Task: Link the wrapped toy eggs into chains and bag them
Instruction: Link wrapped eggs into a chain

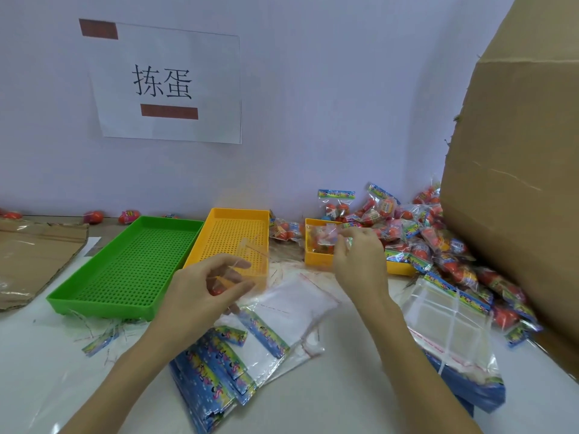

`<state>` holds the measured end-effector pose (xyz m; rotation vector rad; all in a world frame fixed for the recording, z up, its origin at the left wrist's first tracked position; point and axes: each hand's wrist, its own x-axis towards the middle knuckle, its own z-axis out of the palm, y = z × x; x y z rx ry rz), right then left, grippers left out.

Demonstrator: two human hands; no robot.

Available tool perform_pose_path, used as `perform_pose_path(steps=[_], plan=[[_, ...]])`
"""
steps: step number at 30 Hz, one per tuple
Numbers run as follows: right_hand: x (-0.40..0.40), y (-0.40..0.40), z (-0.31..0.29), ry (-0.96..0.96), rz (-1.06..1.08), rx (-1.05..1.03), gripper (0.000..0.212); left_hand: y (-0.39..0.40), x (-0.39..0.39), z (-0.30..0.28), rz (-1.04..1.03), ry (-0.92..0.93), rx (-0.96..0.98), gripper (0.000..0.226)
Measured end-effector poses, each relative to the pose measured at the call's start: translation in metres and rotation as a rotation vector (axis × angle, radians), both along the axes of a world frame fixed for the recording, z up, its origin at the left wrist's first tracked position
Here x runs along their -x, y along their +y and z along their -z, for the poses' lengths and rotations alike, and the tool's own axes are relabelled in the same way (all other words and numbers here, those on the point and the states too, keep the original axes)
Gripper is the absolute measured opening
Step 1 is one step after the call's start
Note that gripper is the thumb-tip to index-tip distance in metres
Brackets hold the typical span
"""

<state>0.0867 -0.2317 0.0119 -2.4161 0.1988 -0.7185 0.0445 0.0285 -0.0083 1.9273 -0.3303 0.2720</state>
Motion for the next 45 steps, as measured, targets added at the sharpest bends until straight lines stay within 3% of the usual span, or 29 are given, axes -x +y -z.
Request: perform_pose_path(steps=[3,9,13,17,20,23,25,28,32,41,45], plan=[[-0.011,-0.022,0.011,0.161,0.144,0.105,0.036,-0.001,0.0,0.0,0.007,0.012,0.005,0.026],[-0.023,-0.033,0.025,0.421,0.215,0.154,0.051,-0.003,0.004,-0.002,0.044,0.04,0.008,0.028],[-0.022,-0.032,0.019,0.169,0.175,0.108,0.032,-0.003,0.003,-0.003,0.049,0.099,0.091,0.026],[-0.007,-0.014,0.003,-0.151,-0.104,-0.148,0.013,-0.005,0.002,-0.005,0.074,0.172,0.228,0.034],[0.008,0.013,-0.008,-0.133,-0.325,-0.437,0.03,-0.005,0.003,-0.006,0.082,0.19,0.255,0.035],[0.02,0.042,-0.013,-0.107,-0.598,-0.615,0.03,-0.006,0.004,-0.007,0.088,0.197,0.258,0.037],[0.026,0.057,-0.013,-0.126,-0.671,-0.595,0.03,-0.006,0.004,-0.007,0.092,0.195,0.253,0.037],[0.035,0.068,-0.012,-0.198,-0.605,-0.442,0.034,-0.007,0.005,-0.008,0.1,0.195,0.254,0.036],[0.04,0.07,-0.015,-0.199,-0.583,-0.46,0.041,-0.01,0.008,-0.009,0.119,0.177,0.227,0.033],[0.036,0.063,-0.015,-0.11,-0.655,-0.463,0.021,-0.008,0.009,-0.012,0.159,0.115,0.205,0.031],[0.037,0.065,-0.014,-0.118,-0.649,-0.309,0.019,-0.007,0.009,-0.011,0.189,0.11,0.223,0.034]])
